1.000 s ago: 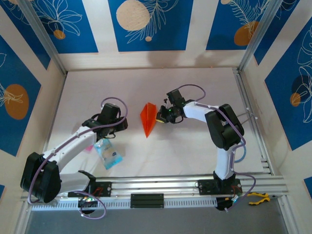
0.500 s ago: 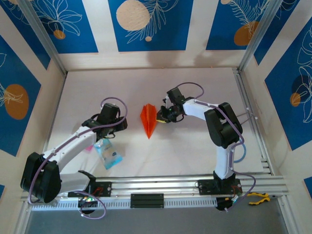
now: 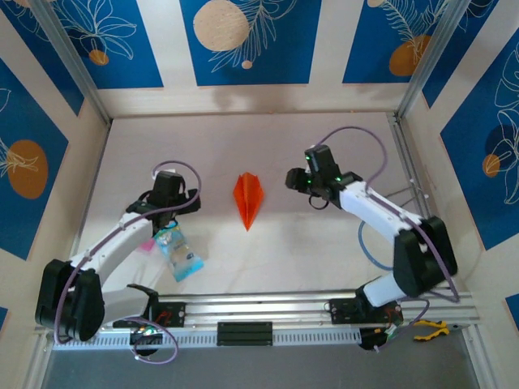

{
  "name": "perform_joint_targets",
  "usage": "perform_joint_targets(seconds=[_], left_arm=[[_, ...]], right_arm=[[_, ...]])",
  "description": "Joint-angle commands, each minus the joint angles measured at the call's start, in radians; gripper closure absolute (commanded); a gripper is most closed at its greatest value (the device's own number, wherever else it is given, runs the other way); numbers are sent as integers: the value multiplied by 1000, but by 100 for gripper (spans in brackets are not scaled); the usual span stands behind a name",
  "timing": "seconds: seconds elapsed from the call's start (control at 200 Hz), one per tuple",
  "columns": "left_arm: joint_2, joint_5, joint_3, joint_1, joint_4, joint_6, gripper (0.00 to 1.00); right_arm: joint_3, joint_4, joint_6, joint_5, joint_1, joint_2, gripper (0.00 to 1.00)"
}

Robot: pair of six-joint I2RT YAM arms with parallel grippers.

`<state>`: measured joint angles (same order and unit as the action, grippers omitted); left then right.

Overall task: Fold a paper plane with a square sheet of paper (pick it up from the middle)
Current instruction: Reset both arms

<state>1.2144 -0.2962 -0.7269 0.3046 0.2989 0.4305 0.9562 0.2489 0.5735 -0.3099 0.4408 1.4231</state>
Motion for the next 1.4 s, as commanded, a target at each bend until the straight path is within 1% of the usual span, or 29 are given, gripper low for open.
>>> perform_joint_targets(seconds=[0.0, 0.02, 0.05, 0.065, 0.115, 0.145, 0.225, 0.295, 0.405, 0.475, 0.545, 0.59, 0.68, 0.72, 0.75, 0.795, 0.825, 0.83, 0.835, 0.845, 0.86, 0.875, 0.89, 0.95, 1.005, 1.055, 1.111, 1.261, 1.396], left_arm=[[24, -93, 11, -65, -98, -97, 0], [32, -90, 19, -81, -122, -98, 0], [41, -80, 33, -102, -170, -107, 0], [46, -81, 40, -111, -194, -120, 0], [60, -115, 63, -124, -274, -156, 0], [66, -121, 59, -137, -280, -163, 0], [89, -124, 80, -142, -417, -281, 0], [113, -137, 114, -143, -554, -327, 0], [160, -82, 160, -145, -754, -433, 0], [210, -80, 162, -147, -826, -483, 0], [251, -59, 147, -156, -808, -475, 0], [271, -18, 167, -162, -853, -480, 0], [324, 6, 253, -169, -1058, -490, 0], [302, 23, 260, -172, -1030, -477, 0], [307, 54, 274, -179, -1066, -480, 0], [307, 80, 291, -188, -1096, -476, 0], [305, 102, 312, -198, -1119, -466, 0], [307, 106, 318, -200, -1132, -465, 0], [309, 111, 324, -202, -1145, -464, 0], [318, 118, 339, -205, -1172, -462, 0], [344, 117, 361, -210, -1241, -462, 0], [371, 98, 381, -213, -1336, -464, 0], [379, 74, 395, -213, -1380, -459, 0], [326, 70, 361, -221, -1202, -426, 0], [366, 62, 374, -216, -1314, -447, 0], [342, 63, 367, -217, -1248, -437, 0], [356, 62, 375, -217, -1295, -445, 0], [348, 85, 371, -214, -1273, -447, 0], [352, 86, 371, -214, -1280, -452, 0]], right_arm=[[-164, -209, -248, -376, 0, -51, 33], [-191, -251, -282, -402, -4, -59, 28], [-225, -305, -326, -423, -18, -65, 25], [-236, -330, -343, -429, -28, -63, 24], [-233, -315, -352, -417, -69, -66, 23], [-237, -324, -371, -395, -91, -67, 23], [-295, -458, -484, -372, -127, -84, 23], [-358, -560, -516, -252, -195, -97, 24], [-432, -675, -498, -61, -294, -105, 24], [-514, -856, -526, 44, -332, -97, 24], [-562, -966, -527, 159, -374, -69, 24], [-584, -1025, -531, 208, -391, -34, 24], [-626, -1183, -557, 256, -388, 62, 25], [-632, -1247, -549, 252, -389, 102, 24], [-624, -1228, -538, 233, -391, 103, 24], [-581, -1114, -532, 234, -401, 86, 25], [-562, -1103, -511, 232, -414, 100, 24], [-560, -1103, -505, 229, -416, 102, 21], [-556, -1100, -499, 225, -418, 104, 13], [-552, -1091, -485, 212, -424, 106, 4], [-542, -1065, -467, 193, -432, 104, 0], [-538, -1046, -458, 196, -440, 98, 1], [-540, -1044, -455, 207, -446, 92, 1], [-549, -1080, -461, 158, -426, 103, 1], [-555, -1086, -462, 131, -419, 99, 1], [-552, -1080, -458, 117, -415, 99, 1], [-554, -1083, -458, 122, -418, 97, 1], [-560, -1097, -465, 88, -402, 100, 1], [-550, -1076, -457, 122, -418, 100, 1]])
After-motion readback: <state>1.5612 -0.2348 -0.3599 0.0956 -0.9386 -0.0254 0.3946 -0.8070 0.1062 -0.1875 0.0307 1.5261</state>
